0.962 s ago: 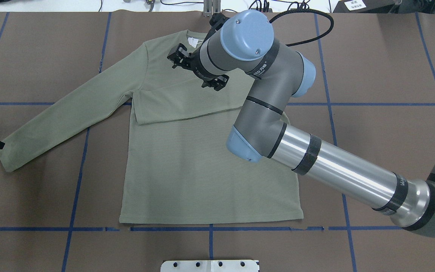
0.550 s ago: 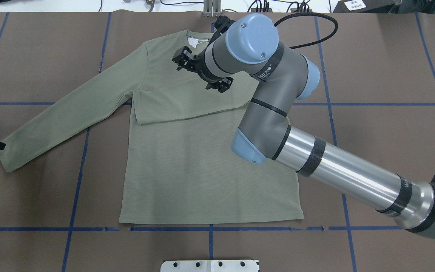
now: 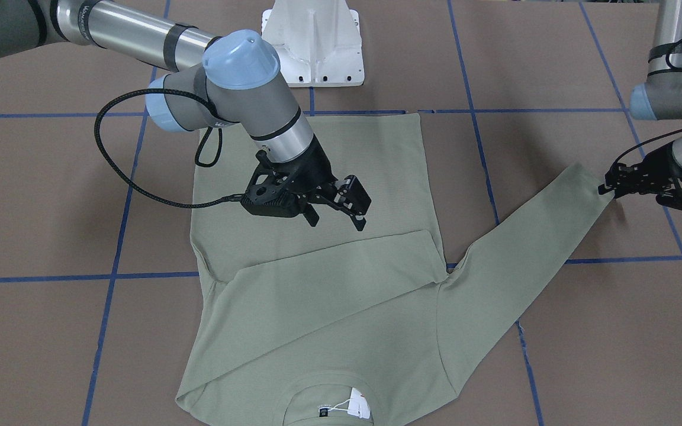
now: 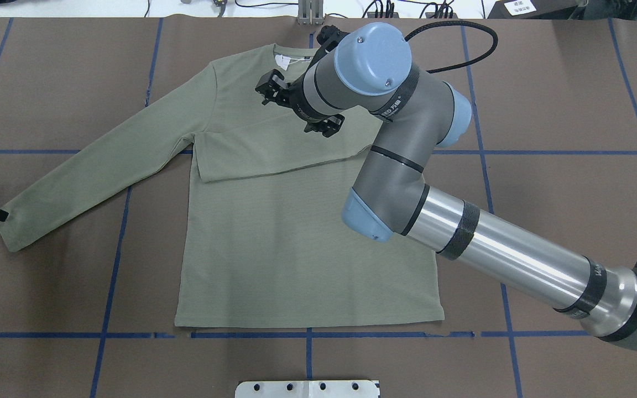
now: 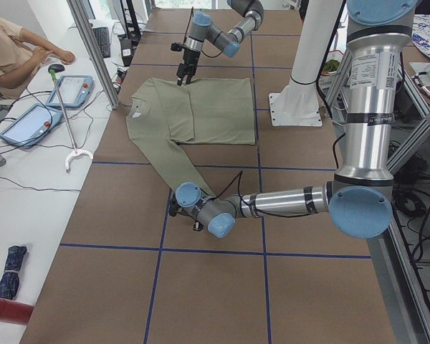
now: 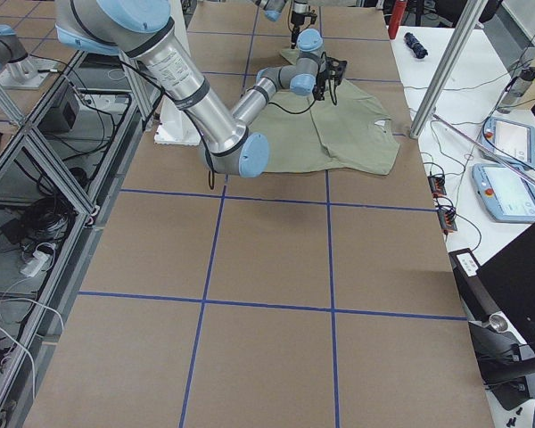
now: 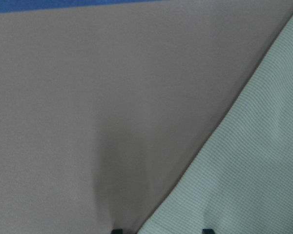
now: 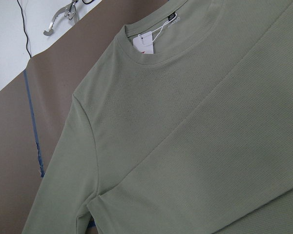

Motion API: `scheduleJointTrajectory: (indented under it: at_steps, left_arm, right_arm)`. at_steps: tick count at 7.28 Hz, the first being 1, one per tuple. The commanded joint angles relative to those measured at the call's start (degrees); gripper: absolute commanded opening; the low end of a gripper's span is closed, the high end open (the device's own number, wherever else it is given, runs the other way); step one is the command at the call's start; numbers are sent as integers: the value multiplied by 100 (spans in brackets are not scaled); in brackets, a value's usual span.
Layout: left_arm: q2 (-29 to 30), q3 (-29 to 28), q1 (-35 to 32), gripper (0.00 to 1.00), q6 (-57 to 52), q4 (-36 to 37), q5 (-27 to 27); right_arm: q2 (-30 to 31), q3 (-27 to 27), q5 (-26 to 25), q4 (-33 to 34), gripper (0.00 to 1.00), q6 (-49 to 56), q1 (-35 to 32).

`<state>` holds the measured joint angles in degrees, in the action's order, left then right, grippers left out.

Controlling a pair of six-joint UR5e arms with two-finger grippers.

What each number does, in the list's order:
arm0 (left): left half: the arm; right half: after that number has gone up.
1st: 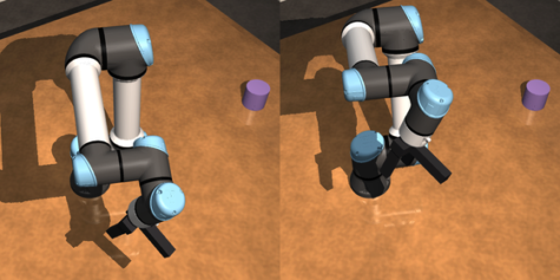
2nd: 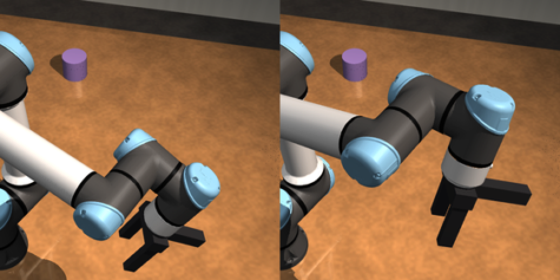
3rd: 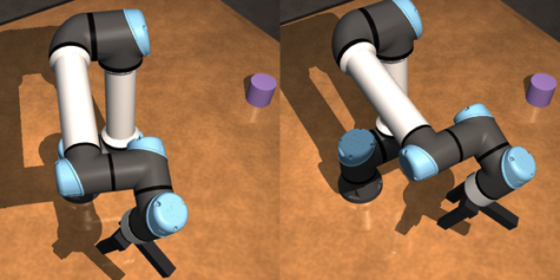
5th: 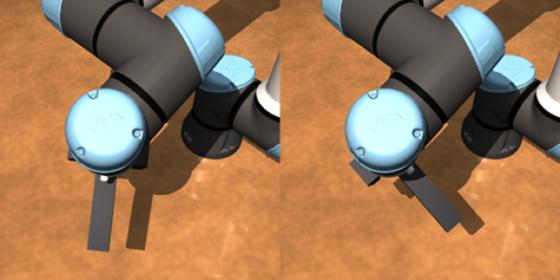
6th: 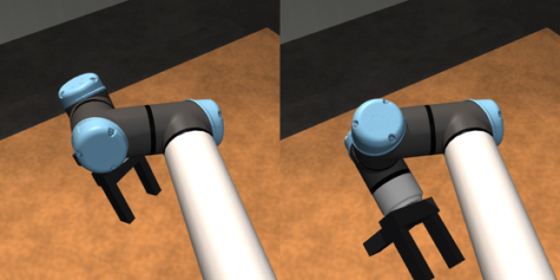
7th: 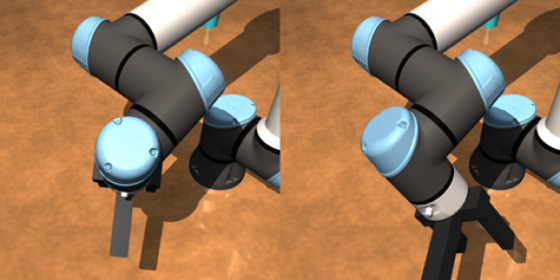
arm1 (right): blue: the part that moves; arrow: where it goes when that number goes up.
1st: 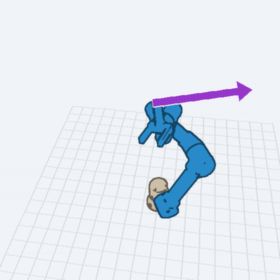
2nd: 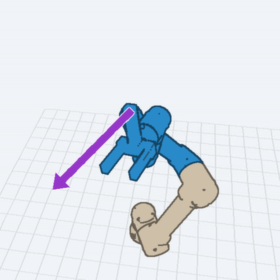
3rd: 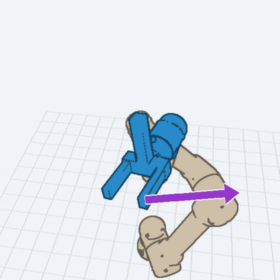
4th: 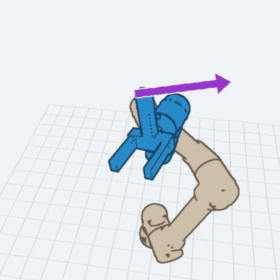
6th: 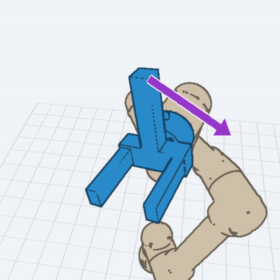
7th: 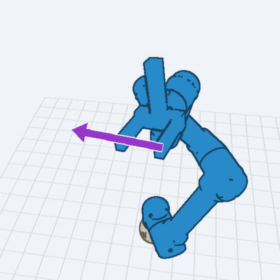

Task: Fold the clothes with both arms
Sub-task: 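Release the sleeve with the right gripper while the left gripper approaches the other cuff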

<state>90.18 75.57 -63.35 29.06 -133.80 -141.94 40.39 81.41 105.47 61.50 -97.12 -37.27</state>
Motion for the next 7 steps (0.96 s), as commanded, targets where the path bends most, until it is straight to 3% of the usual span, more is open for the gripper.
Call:
scheduleJointTrajectory:
  at_steps: [1,3,4,5,7]
  left_arm:
    - [-26,185,-11,0,12,3,-183]
    - [-62,738,-54,0,21,56,-1514]
    - [26,914,-107,0,108,65,-1826]
    - [575,1081,-116,0,935,56,-1907]
    - [2015,1301,-107,0,3051,12,-1733]
  right_arm:
    - [13,15,0,-7,99,0,0]
    - [100,155,8,-7,99,0,0]
    - [292,374,43,-7,99,0,-9]
    - [712,802,26,-24,99,87,-35]
    - [1128,1052,61,-33,99,483,-376]
